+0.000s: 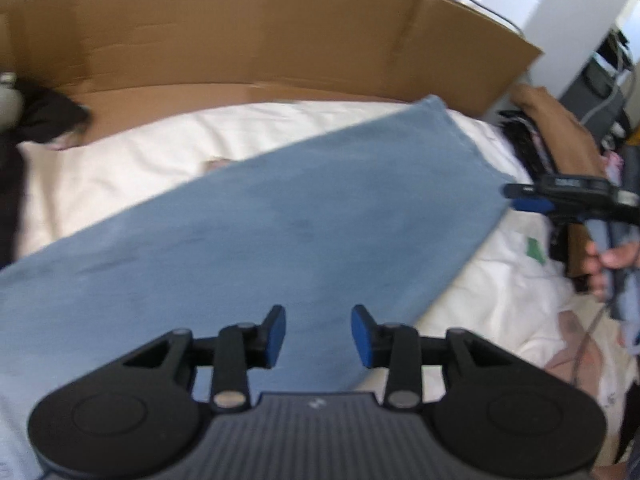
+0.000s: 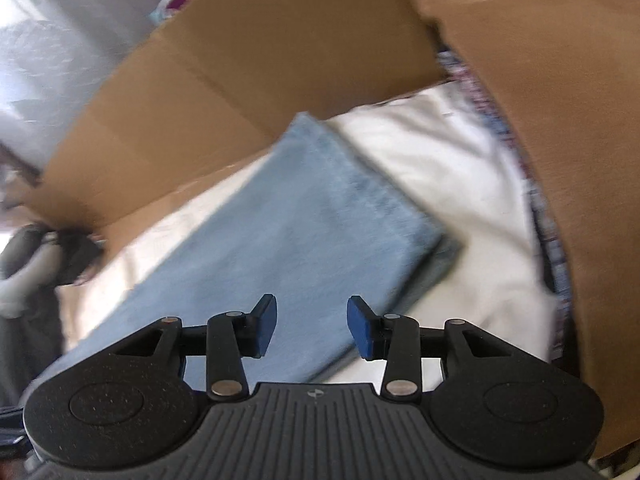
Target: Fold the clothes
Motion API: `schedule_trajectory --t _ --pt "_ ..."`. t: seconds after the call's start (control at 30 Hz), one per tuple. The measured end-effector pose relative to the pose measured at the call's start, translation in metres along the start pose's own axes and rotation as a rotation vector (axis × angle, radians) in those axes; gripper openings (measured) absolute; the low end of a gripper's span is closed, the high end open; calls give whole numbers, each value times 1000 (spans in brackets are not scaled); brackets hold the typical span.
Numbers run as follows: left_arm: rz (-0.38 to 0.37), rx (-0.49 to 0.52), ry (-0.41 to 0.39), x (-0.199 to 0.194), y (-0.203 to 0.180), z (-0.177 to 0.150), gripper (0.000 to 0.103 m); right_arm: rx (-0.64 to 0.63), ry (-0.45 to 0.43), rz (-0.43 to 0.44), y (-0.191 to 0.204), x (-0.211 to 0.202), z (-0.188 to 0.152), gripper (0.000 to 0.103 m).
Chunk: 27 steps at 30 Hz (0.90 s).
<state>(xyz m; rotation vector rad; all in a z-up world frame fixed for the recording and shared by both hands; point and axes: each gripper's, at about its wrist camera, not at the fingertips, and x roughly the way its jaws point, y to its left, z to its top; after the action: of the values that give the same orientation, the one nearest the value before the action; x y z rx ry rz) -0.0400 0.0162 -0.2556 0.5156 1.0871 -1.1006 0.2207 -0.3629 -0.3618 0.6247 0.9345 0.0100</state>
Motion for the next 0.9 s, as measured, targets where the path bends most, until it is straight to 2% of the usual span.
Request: schedule_trajectory --t 0.2,0.27,0.3,0.4,0.53,0.67,0.8,0.9 --pt "65 -180 -34 -24 48 -8 40 -85 71 116 39 3 -15 46" --pt "83 -196 -24 -30 55 -15 41 -125 106 159 54 5 -23 46" --pt "97 -195 -20 -33 57 -18 46 -150 117 181 62 6 -28 46" --pt "135 -205 -6 -41 66 -29 52 -240 161 198 86 8 -43 46" --pt "137 -298 39 -46 83 -47 54 -341 206 217 111 10 -62 46" --pt "125 -293 91 -44 82 -63 55 -370 242 227 123 13 -76 46" --pt "74 -288 136 -34 80 -80 58 -371 274 216 123 20 -87 46" --pt "73 -293 158 -23 76 -91 58 -372 299 210 124 26 -96 46"
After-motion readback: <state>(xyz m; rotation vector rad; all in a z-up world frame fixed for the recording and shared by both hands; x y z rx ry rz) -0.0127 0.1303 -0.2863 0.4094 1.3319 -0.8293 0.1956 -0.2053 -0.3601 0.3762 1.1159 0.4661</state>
